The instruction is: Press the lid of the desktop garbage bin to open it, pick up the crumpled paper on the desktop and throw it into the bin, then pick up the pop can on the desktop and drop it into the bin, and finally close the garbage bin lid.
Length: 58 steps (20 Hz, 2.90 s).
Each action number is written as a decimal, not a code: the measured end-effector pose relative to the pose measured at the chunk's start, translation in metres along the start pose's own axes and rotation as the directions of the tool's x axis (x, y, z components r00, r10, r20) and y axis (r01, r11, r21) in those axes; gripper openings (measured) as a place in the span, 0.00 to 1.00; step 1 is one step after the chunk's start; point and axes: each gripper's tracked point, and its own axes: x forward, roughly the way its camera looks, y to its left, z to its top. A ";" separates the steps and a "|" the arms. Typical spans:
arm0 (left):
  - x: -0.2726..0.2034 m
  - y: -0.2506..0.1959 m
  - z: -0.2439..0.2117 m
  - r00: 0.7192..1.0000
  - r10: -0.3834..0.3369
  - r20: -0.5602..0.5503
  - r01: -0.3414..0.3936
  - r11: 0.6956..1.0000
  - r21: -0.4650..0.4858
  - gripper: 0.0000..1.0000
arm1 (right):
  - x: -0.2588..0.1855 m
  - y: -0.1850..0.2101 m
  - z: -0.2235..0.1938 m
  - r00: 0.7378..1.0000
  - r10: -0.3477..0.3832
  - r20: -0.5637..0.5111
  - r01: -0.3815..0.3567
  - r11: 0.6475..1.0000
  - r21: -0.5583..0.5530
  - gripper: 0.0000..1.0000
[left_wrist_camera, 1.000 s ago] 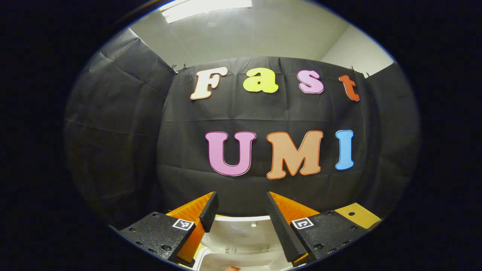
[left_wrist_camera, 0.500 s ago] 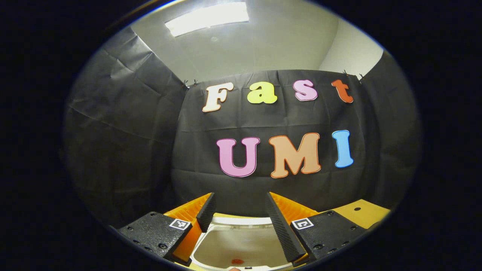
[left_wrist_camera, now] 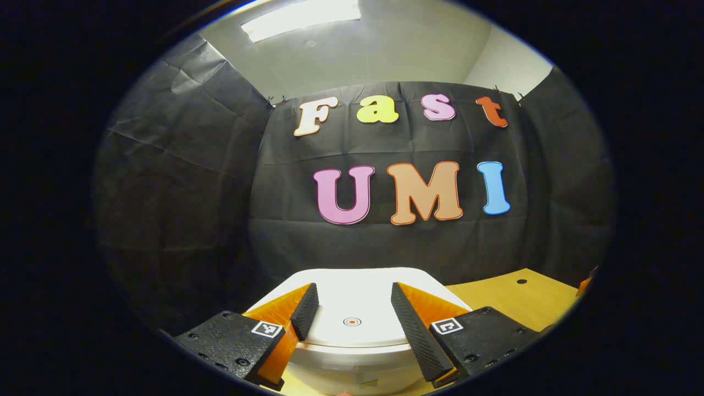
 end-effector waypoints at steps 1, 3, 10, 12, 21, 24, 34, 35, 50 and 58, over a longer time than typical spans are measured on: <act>0.000 0.000 0.001 0.999 0.006 0.031 -0.006 1.000 0.000 0.83 | -0.001 -0.001 -0.004 1.000 -0.002 -0.006 0.002 1.000 0.003 0.87; -0.003 0.003 0.001 0.996 0.010 0.090 -0.008 1.000 -0.022 0.83 | -0.002 -0.002 -0.009 1.000 -0.008 -0.016 0.008 1.000 0.007 0.87; -0.018 -0.001 0.016 0.948 -0.043 0.315 0.035 0.999 0.032 0.84 | -0.001 -0.005 -0.017 0.999 -0.026 -0.037 0.026 1.000 0.017 0.87; -0.025 0.002 0.019 0.930 -0.019 0.367 0.002 0.999 0.048 0.84 | -0.001 -0.003 -0.019 0.999 -0.022 -0.046 0.023 1.000 0.018 0.87; -0.026 -0.006 0.005 0.954 -0.018 0.300 0.012 1.000 0.020 0.92 | -0.004 0.004 -0.024 0.998 -0.004 -0.061 0.005 1.000 0.010 0.87; -0.022 -0.008 0.001 0.968 -0.044 0.248 0.040 0.999 0.022 0.92 | -0.005 0.004 -0.027 0.998 0.000 -0.065 0.001 1.000 0.017 0.87; -0.023 -0.013 -0.003 0.983 -0.155 0.102 0.154 0.988 0.018 0.92 | -0.004 0.011 -0.024 0.997 0.030 -0.068 -0.029 1.000 0.005 0.87; -0.023 -0.016 0.003 0.976 -0.175 0.130 0.169 0.984 0.056 0.92 | -0.004 0.010 -0.024 0.997 0.032 -0.067 -0.031 0.999 0.003 0.87; -0.035 -0.090 0.054 0.926 -0.343 0.157 0.353 0.935 -0.042 0.93 | -0.008 0.011 0.012 0.998 -0.015 0.060 0.016 1.000 -0.021 0.87; -0.059 -0.139 0.077 0.893 -0.414 0.175 0.438 0.890 -0.126 0.93 | -0.035 0.005 0.063 0.953 -0.080 0.292 0.084 0.996 -0.002 0.87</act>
